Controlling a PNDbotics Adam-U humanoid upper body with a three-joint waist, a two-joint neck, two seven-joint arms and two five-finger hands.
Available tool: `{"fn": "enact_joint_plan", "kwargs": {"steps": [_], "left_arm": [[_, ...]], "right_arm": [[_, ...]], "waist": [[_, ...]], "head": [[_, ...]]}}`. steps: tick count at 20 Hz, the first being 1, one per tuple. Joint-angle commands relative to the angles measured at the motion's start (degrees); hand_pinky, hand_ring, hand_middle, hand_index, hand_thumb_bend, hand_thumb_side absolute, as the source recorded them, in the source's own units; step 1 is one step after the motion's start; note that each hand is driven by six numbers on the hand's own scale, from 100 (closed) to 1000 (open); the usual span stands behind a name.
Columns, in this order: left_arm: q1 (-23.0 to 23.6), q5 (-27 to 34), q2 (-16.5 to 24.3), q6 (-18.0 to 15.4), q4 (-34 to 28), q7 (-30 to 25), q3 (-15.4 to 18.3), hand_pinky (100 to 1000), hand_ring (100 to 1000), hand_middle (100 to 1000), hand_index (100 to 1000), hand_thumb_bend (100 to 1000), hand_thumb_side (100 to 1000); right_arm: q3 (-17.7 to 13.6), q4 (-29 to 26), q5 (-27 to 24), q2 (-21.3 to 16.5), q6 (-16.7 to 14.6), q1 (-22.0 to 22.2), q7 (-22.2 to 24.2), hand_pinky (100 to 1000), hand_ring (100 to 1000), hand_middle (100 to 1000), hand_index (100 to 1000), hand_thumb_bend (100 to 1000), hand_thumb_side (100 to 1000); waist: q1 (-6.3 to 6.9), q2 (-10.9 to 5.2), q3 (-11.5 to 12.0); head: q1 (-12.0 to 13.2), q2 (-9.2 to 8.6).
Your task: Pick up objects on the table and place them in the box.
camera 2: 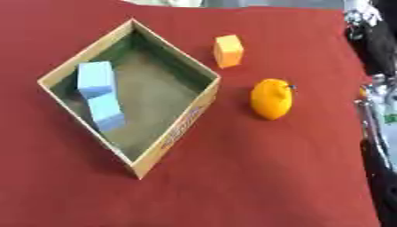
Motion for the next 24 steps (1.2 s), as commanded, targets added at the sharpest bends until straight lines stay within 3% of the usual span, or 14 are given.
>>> {"fn": "enact_joint_plan", "kwargs": {"steps": [1,5,9,14,18,21,24], "left_arm": [[-1.5,0.1,2.6,-0.9,-0.9,-0.2,-0.4,900,780,712,859,187,747],[-2.3,0.5,2.7,-1.1,-0.9,-0.4,-0.7,900,779,712,858,188,746],[-2.0,0.6,2.7,-1.0,-0.9,-0.6,-0.7,901,779,711,858,185,751],[-1.2,0.5,2.8,-0.8,-0.9,-0.8,-0.7,902,778,710,857,180,758],[-0.6,0.3,3.0,-0.7,-0.9,-0.9,-0.8,903,779,710,857,177,761],[-0.5,0.3,2.9,-0.5,-0.9,-1.0,-0.9,904,779,710,857,176,763],[-0.3,0.2,2.8,-0.5,-0.9,-1.2,-1.0,904,779,710,857,175,764]], "right_arm": [[-0.5,-0.9,-0.3,-0.4,-0.2,-0.7,0.0,846,773,608,806,100,537],[-0.4,-0.9,-0.2,-0.9,-0.2,-0.9,0.1,845,775,610,808,100,535],[0.1,-0.9,0.7,-4.5,0.8,-0.8,0.5,843,793,625,820,100,526],[2.4,-0.9,5.6,-15.4,3.4,-0.5,3.3,846,828,674,849,100,495],[4.9,-0.9,11.4,-26.3,6.3,-0.2,6.9,850,862,739,884,100,387],[6.2,-0.9,14.9,-32.4,8.0,-0.5,10.3,846,873,775,899,100,311],[7.9,-0.9,17.6,-37.5,8.1,-1.2,13.7,845,879,795,908,100,298]], "waist": [[-0.7,-0.88,-0.2],[-0.82,-0.84,-0.2],[-0.96,-0.86,-0.1],[-1.27,-0.97,0.1],[-1.45,-1.08,0.1],[-1.48,-1.09,0.1],[-1.42,-1.03,0.4]], "head": [[0.2,-0.7],[0.1,-0.7],[0.2,-0.43],[0.5,-0.05],[0.4,0.12],[0.3,0.1],[0.3,0.17]]}}
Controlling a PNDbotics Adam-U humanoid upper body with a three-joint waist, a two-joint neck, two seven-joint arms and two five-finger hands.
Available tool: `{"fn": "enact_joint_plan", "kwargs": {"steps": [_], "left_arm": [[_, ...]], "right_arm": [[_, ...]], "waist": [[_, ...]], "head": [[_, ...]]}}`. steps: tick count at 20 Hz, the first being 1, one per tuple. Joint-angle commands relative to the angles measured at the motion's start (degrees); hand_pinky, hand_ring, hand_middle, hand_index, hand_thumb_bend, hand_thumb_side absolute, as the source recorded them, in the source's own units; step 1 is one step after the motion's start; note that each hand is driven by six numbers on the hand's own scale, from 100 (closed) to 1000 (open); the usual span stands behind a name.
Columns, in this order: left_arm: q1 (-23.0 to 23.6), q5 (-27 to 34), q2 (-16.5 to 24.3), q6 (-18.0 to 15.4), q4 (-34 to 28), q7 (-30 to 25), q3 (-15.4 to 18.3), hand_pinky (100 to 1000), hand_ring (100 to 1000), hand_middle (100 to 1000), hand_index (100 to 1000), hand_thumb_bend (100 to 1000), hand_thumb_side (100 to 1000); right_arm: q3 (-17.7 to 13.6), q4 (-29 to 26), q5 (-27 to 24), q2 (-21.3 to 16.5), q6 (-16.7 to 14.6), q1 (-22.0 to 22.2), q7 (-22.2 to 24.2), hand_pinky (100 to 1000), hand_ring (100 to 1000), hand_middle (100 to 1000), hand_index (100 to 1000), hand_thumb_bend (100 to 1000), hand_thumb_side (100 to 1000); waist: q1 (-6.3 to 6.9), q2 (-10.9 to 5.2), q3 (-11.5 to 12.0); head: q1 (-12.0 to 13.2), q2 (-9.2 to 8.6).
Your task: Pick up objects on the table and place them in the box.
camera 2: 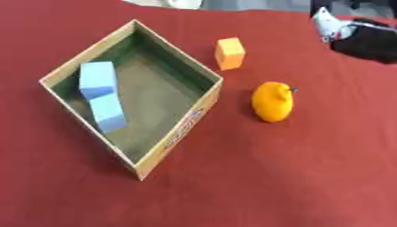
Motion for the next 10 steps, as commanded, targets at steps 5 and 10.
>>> {"fn": "enact_joint_plan", "kwargs": {"steps": [5,10], "left_arm": [[0.0,-0.2,1.2,0.1,-0.9,-0.4,0.0,905,778,709,857,173,768],[0.1,0.0,0.6,0.3,-0.9,-0.6,-0.1,906,779,709,856,170,773]], "right_arm": [[3.7,-0.9,3.3,-9.8,0.6,-2.1,8.0,852,891,820,917,100,375],[6.7,-0.9,2.2,-9.9,2.2,-3.5,13.6,870,910,832,925,100,453]], "waist": [[-0.43,-0.91,0.7],[-0.08,-0.66,1.2]], "head": [[-0.1,1.03],[-1.6,2.21]]}}
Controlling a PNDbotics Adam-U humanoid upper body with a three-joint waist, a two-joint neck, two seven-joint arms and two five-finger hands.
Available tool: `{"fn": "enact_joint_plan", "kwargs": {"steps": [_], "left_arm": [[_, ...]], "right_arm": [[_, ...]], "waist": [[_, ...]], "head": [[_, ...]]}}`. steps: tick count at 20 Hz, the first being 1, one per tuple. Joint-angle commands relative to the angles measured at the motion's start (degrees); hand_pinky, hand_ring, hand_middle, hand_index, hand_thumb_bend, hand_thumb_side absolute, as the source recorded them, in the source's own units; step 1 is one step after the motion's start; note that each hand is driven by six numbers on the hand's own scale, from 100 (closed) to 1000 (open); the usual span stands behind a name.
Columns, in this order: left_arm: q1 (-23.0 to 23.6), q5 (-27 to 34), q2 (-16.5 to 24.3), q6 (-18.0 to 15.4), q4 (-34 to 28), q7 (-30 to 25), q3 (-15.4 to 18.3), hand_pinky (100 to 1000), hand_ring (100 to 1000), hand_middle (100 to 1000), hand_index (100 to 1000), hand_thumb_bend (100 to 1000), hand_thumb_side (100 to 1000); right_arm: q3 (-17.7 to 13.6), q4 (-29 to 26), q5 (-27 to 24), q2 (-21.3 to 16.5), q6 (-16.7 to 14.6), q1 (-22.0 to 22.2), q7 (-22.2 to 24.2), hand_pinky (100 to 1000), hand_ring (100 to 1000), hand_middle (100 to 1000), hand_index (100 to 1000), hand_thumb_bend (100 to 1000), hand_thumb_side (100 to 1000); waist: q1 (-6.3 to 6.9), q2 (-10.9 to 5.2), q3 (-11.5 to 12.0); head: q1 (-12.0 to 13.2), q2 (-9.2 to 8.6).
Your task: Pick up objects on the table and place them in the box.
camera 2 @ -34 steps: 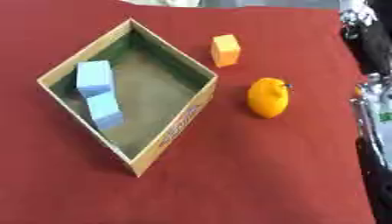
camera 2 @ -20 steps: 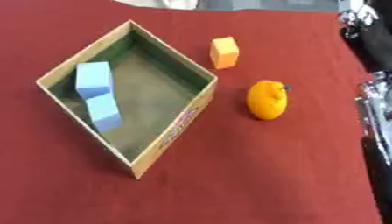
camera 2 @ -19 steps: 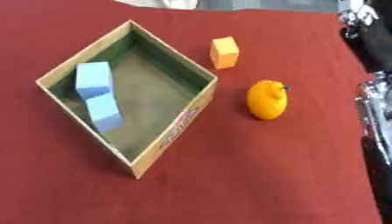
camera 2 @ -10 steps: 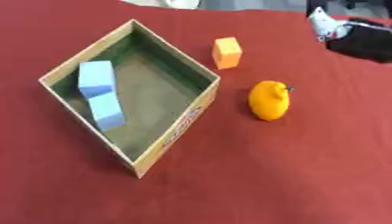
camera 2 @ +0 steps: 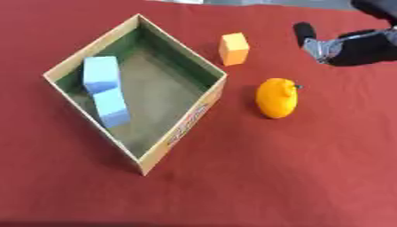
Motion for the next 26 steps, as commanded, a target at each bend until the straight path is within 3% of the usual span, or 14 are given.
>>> {"fn": "enact_joint_plan", "kwargs": {"steps": [1,10,12,24,26], "left_arm": [[-0.2,0.0,0.6,0.1,-0.9,-0.3,0.0,907,779,709,856,169,773],[0.0,0.3,-0.2,0.4,-0.9,-0.7,-0.2,908,779,709,856,166,778],[0.0,0.4,-0.3,0.4,-0.9,-0.8,-0.2,908,779,709,855,165,779],[0.1,0.6,-0.8,0.9,-0.9,-1.3,-0.5,910,779,708,855,164,783],[0.2,0.6,-0.8,1.0,-0.9,-1.4,-0.5,911,779,708,855,164,783]], "right_arm": [[1.0,-0.8,-1.0,-2.1,0.9,-1.2,3.1,871,910,832,925,100,454],[3.7,-0.8,-4.7,-0.8,3.9,-1.4,7.9,895,930,833,927,100,415],[4.3,-0.8,-5.2,-0.6,4.7,-1.3,8.8,902,937,834,927,100,327],[6.7,-0.8,-4.5,0.2,9.7,0.1,15.0,929,956,847,943,100,118],[7.0,-0.6,-3.8,0.6,10.3,0.5,15.8,931,957,850,948,143,100]], "waist": [[0.03,-0.61,0.1],[1.03,-0.44,0.0],[1.15,-0.43,0.0],[1.05,-0.28,0.2],[1.02,-0.24,0.2]], "head": [[-0.9,0.7],[-1.7,-0.29],[-2.0,-0.73],[-2.2,-0.55],[-2.1,-0.61]]}}
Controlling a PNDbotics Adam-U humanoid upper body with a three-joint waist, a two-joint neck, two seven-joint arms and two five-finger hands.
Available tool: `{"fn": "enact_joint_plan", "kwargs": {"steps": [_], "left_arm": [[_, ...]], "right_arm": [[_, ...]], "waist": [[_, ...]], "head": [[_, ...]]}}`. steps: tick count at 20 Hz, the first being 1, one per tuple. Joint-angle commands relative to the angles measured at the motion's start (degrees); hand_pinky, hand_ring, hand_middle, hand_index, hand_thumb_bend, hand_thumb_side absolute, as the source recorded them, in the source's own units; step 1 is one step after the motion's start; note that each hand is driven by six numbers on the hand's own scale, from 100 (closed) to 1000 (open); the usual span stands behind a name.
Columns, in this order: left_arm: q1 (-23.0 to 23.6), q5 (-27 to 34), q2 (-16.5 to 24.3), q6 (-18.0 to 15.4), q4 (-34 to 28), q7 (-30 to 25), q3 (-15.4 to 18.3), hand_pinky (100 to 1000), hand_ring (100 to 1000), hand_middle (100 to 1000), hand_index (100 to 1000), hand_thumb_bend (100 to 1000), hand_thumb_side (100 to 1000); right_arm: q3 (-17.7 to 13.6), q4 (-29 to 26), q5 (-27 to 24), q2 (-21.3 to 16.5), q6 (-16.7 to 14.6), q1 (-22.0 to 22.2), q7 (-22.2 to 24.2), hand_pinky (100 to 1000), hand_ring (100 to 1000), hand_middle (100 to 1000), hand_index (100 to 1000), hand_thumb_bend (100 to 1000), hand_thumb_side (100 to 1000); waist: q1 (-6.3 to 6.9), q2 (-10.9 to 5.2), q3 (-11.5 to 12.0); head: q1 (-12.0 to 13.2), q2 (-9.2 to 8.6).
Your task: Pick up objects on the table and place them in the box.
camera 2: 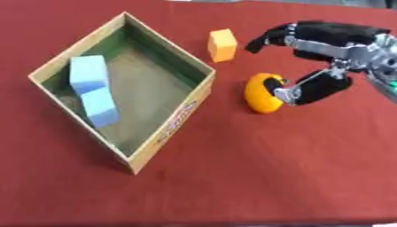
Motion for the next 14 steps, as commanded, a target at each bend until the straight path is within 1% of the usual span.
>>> {"fn": "enact_joint_plan", "kwargs": {"steps": [1,6,8,9,14], "left_arm": [[-0.3,0.2,0.6,0.1,-0.9,-0.3,0.1,911,779,708,855,164,783],[-0.3,0.3,0.3,0.2,-0.9,-0.6,0.0,912,779,708,854,164,784],[-0.3,0.4,0.2,0.3,-0.9,-0.6,0.0,912,779,708,854,164,785],[-0.3,0.4,0.2,0.3,-0.9,-0.6,0.0,912,779,708,854,164,785],[-0.3,0.5,-0.1,0.4,-0.9,-0.9,-0.2,913,779,707,853,164,786]], "right_arm": [[-0.1,-0.2,1.2,-0.7,0.9,0.0,1.4,932,957,851,948,154,100],[0.8,2.8,3.8,0.7,1.2,-0.1,2.0,933,960,860,955,208,100],[1.2,4.2,4.9,1.3,1.0,-0.2,1.9,934,960,860,956,213,115],[1.3,4.9,5.6,1.6,0.8,-0.4,1.9,935,962,863,959,236,133],[1.8,8.5,9.1,2.9,-0.1,-1.1,1.6,934,963,869,965,276,167]], "waist": [[0.82,-0.24,0.0],[0.84,-0.07,0.2],[0.87,0.01,0.3],[0.9,0.06,0.3],[0.96,0.29,0.3]], "head": [[0.0,-0.48],[-0.3,-0.76],[-0.3,-0.82],[-0.3,-0.83],[-0.4,-0.98]]}}
